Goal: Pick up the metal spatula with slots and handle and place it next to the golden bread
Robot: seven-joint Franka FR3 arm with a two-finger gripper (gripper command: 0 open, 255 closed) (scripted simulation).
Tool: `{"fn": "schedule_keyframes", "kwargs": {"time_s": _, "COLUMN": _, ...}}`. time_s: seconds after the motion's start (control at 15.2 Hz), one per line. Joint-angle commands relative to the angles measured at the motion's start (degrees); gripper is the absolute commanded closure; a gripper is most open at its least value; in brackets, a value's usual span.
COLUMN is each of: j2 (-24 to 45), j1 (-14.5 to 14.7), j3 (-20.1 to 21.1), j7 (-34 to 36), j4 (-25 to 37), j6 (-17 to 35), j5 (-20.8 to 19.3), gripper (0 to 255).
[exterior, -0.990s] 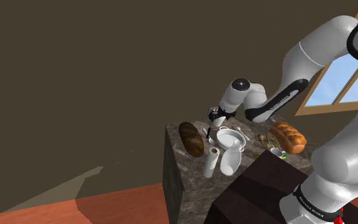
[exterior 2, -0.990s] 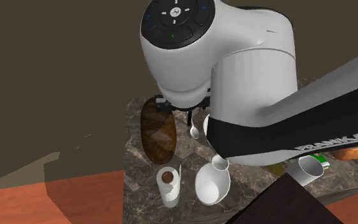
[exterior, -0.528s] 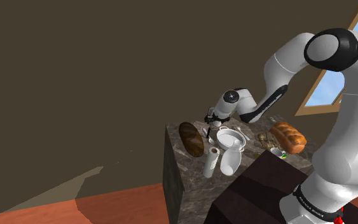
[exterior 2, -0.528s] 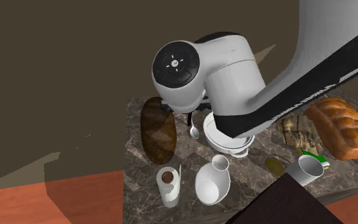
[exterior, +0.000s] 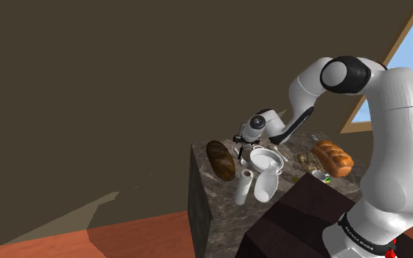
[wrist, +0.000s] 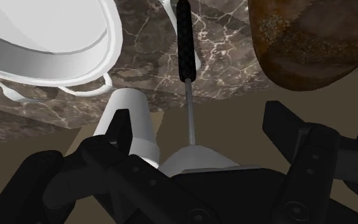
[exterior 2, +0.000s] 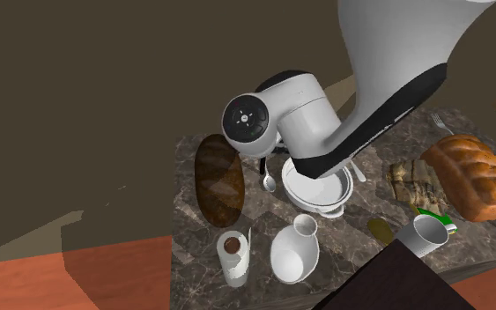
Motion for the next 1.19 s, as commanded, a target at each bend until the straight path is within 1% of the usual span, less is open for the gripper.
{"fn": "schedule_keyframes", "kwargs": {"time_s": 0.0, "j2": 3.7, "j1": 0.0, "j3": -0.3, "j7": 2.4, "j4": 3.8, "j6": -0.7, "j5": -1.6, "gripper": 0}}
{"fn": "schedule_keyframes", "kwargs": {"time_s": 0.53, "j2": 10.4, "j1": -0.5, "j3": -0.9, "j7": 1.6, "j4": 10.9, "j6": 0.0, "j5": -2.5, "gripper": 0}}
{"fn": "schedule_keyframes", "kwargs": {"time_s": 0.99, "j2": 10.4, "j1": -0.5, "j3": -0.9, "j7": 1.6, "j4": 10.9, "j6": 0.0, "j5": -2.5, "gripper": 0}}
{"fn": "schedule_keyframes", "kwargs": {"time_s": 1.06, "j2": 10.4, "j1": -0.5, "j3": -0.9, "j7": 1.6, "j4": 10.9, "j6": 0.0, "j5": -2.5, "gripper": 255}}
{"fn": "schedule_keyframes", "kwargs": {"time_s": 1.12, "j2": 10.4, "j1": -0.5, "j3": -0.9, "j7": 1.6, "j4": 10.9, "j6": 0.0, "j5": -2.5, "gripper": 255}}
